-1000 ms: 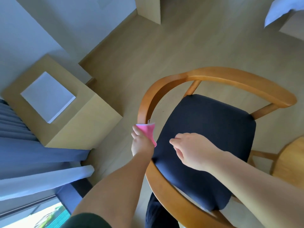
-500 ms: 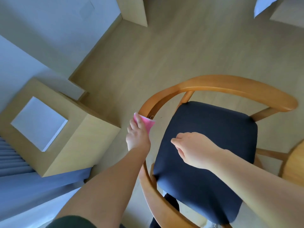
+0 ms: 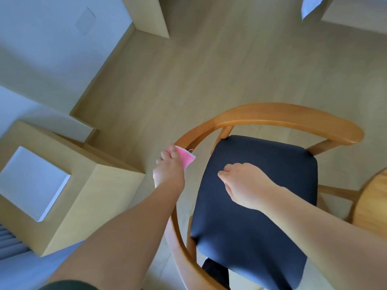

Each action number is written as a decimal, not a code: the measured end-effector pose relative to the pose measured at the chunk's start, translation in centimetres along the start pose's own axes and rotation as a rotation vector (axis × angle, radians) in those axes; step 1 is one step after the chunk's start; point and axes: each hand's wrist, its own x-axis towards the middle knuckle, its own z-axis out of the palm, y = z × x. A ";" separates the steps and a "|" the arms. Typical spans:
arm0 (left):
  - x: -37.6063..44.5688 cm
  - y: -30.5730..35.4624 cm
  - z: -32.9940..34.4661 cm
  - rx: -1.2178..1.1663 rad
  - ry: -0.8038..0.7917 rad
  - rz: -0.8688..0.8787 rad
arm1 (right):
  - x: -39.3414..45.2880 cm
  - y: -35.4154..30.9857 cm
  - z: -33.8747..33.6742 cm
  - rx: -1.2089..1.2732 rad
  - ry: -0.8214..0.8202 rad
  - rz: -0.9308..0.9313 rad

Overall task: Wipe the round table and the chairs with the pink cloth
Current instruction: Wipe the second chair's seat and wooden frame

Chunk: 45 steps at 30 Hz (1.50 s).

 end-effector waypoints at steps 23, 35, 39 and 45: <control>11.5 11.0 -4.1 0.241 -0.139 0.341 | -3.9 6.9 3.1 0.238 0.181 0.217; 15.2 16.4 -4.9 0.038 -0.039 0.623 | -10.3 10.9 5.2 0.291 0.230 0.281; 15.0 17.9 -5.4 0.065 -0.001 0.655 | -11.9 11.3 5.6 0.285 0.290 0.305; 14.6 21.3 -5.4 0.214 0.106 0.718 | -13.9 12.2 6.7 0.308 0.347 0.329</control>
